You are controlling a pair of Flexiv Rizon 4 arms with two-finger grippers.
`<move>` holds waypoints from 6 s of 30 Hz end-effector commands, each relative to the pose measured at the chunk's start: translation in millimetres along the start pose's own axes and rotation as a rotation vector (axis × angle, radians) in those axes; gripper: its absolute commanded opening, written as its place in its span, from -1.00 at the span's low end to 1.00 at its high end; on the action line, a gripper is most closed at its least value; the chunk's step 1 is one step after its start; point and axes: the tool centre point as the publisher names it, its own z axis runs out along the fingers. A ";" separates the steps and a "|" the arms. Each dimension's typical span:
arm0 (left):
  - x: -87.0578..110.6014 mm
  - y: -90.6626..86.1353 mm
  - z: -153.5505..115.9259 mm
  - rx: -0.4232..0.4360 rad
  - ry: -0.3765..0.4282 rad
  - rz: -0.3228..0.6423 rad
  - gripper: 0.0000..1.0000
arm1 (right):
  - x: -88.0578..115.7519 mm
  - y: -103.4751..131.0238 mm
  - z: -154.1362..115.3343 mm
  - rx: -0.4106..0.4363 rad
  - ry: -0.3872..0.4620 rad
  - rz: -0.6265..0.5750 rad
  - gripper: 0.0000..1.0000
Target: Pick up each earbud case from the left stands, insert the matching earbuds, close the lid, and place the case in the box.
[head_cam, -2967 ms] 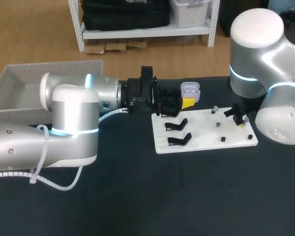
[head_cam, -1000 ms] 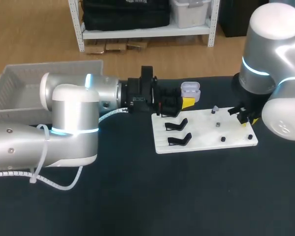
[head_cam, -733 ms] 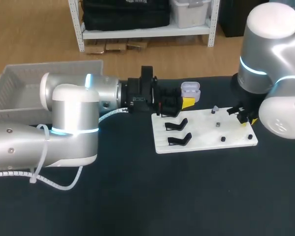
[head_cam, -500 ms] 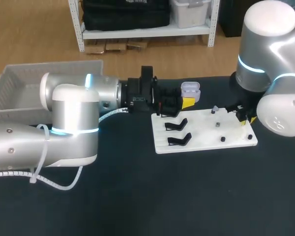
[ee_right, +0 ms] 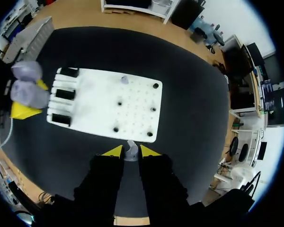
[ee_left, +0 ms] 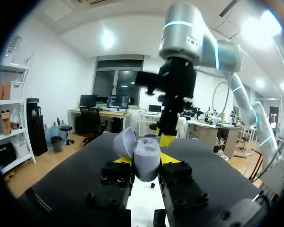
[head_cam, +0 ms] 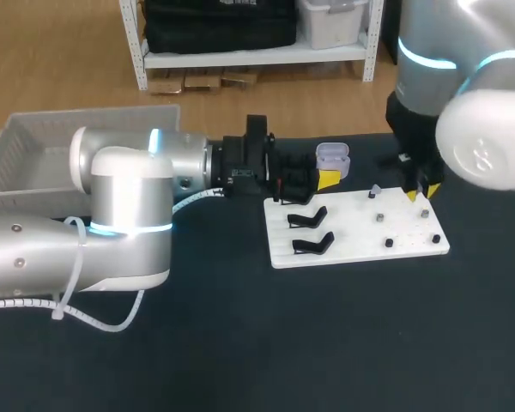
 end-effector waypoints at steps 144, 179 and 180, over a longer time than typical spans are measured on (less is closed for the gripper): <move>2.1 -0.7 0.3 -0.005 -0.008 0.005 -1.00 | -53.2 96.5 -69.2 0.022 0.062 0.999 -0.30; 2.1 -0.7 0.3 -0.005 -0.008 0.005 -1.00 | -33.5 24.6 -87.9 -0.406 -0.436 0.448 1.00; 2.1 -0.7 0.3 -0.005 -0.008 0.005 -1.00 | -35.6 19.3 -83.8 -0.379 -0.467 0.396 1.00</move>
